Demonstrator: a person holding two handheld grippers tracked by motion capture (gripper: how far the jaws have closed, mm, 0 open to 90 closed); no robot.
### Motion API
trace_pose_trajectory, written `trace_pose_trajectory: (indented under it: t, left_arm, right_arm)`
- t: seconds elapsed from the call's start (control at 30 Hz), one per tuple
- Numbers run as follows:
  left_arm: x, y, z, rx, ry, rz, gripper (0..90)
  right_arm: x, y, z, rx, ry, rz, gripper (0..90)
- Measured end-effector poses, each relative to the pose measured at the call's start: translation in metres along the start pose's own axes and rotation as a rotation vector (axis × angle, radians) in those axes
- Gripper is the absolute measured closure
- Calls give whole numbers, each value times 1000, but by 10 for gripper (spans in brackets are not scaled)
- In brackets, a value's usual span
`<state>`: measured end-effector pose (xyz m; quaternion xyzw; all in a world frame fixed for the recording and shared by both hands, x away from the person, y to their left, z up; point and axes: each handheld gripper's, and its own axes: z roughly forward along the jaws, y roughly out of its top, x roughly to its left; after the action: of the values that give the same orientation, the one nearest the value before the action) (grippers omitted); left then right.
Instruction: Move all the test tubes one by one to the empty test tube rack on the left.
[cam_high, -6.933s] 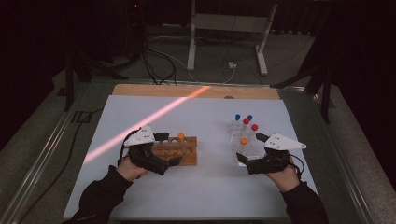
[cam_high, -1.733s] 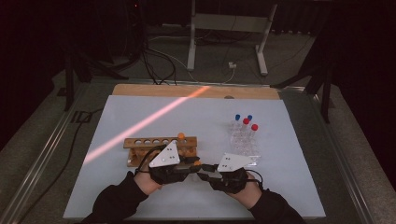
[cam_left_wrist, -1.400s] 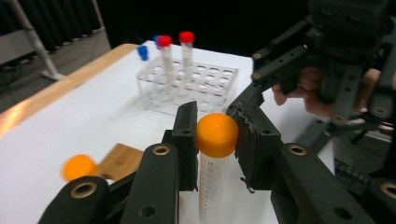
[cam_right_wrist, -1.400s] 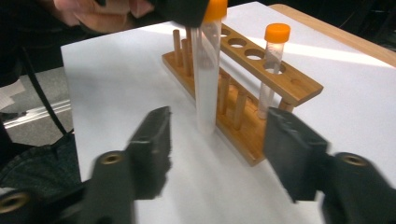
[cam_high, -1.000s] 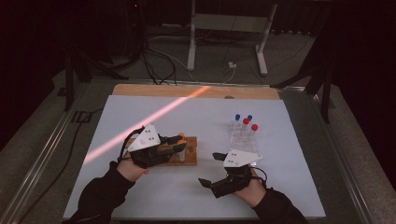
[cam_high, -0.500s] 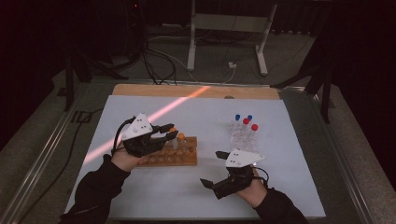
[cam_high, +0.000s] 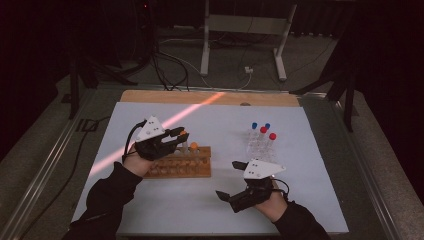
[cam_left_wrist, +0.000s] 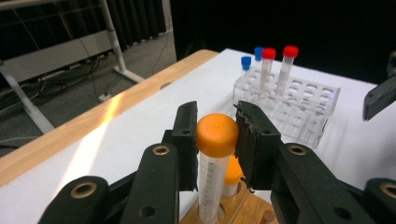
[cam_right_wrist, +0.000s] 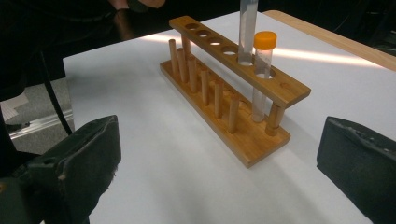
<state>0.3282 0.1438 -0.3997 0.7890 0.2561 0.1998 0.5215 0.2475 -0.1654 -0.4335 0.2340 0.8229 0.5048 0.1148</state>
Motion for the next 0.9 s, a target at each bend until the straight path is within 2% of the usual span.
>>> trace_pose_trajectory:
  t: [0.5,0.73,0.9]
  left_arm:
    - [3,-25,18,75,-21,-48,716]
    - [-1,-32,23,103,-22,-40,716]
    - [1,-36,24,111,-27,-54,716]
  right_arm:
    - [-2,-2,-2,7,4,2,0]
    - [-2,-2,-2,11,2,-1,0]
    - [-2,-3,-3,12,2,1,0]
